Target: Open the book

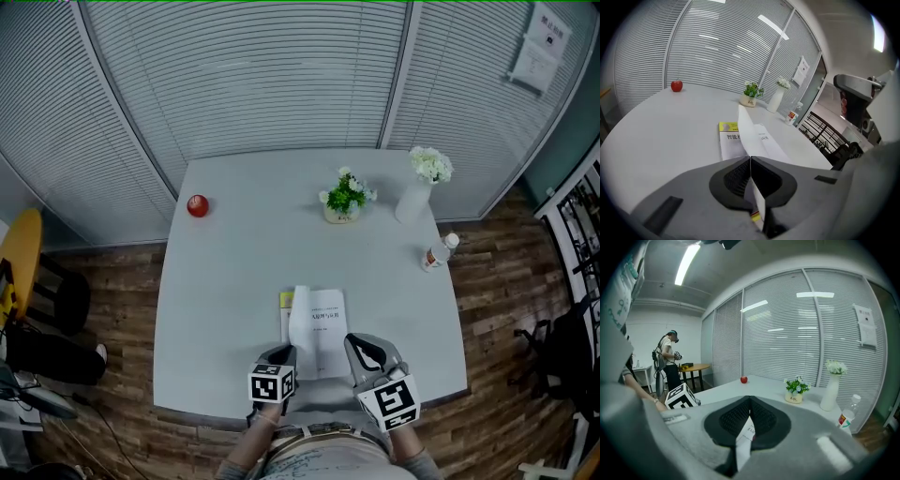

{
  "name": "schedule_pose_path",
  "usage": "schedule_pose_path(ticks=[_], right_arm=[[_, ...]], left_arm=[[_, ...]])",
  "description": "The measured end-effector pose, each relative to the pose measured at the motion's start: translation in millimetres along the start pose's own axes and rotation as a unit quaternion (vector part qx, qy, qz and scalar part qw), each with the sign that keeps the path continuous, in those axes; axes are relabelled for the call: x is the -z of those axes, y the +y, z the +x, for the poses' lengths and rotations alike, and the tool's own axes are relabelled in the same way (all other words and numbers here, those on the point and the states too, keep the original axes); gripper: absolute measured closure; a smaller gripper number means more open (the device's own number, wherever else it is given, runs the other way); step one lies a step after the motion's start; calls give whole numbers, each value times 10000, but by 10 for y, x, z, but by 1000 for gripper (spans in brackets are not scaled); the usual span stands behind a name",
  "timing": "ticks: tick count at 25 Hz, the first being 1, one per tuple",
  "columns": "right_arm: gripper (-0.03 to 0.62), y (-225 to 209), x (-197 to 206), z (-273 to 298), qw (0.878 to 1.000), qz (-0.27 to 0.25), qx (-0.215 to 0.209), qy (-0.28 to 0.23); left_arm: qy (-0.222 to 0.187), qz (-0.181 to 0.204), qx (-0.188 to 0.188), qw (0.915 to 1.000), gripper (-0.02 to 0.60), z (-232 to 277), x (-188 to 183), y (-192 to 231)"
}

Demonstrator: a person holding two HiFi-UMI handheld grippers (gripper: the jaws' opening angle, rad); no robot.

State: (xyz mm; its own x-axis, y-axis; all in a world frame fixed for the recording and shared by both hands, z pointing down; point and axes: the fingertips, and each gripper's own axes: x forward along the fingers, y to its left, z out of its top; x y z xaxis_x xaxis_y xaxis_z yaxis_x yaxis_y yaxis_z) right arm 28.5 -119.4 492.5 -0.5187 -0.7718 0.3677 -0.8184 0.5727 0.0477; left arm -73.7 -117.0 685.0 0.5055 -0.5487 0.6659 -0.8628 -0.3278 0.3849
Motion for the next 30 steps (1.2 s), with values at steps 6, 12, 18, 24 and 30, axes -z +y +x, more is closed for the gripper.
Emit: schedule_pose_path(ticks=[6,12,18,24,30], right_arm=[[591,35,-26,27,10000,-28,54,4],[592,68,-21,66,9999,13,97,37],[591,54,2,100,9998,1,149,113],[591,111,0,143,9997,74,215,111],[591,200,-14,207,9997,11,193,142]], left_arm=[[36,-20,-54,10000,578,-39,13,122],[76,-29,-54,10000,578,-84,26,222],[76,-106,-126,9998,578,-130,40,365],[25,-197,-211,9996,578,-258,47,582],[30,-243,-203,9995,578,-334,84,670]])
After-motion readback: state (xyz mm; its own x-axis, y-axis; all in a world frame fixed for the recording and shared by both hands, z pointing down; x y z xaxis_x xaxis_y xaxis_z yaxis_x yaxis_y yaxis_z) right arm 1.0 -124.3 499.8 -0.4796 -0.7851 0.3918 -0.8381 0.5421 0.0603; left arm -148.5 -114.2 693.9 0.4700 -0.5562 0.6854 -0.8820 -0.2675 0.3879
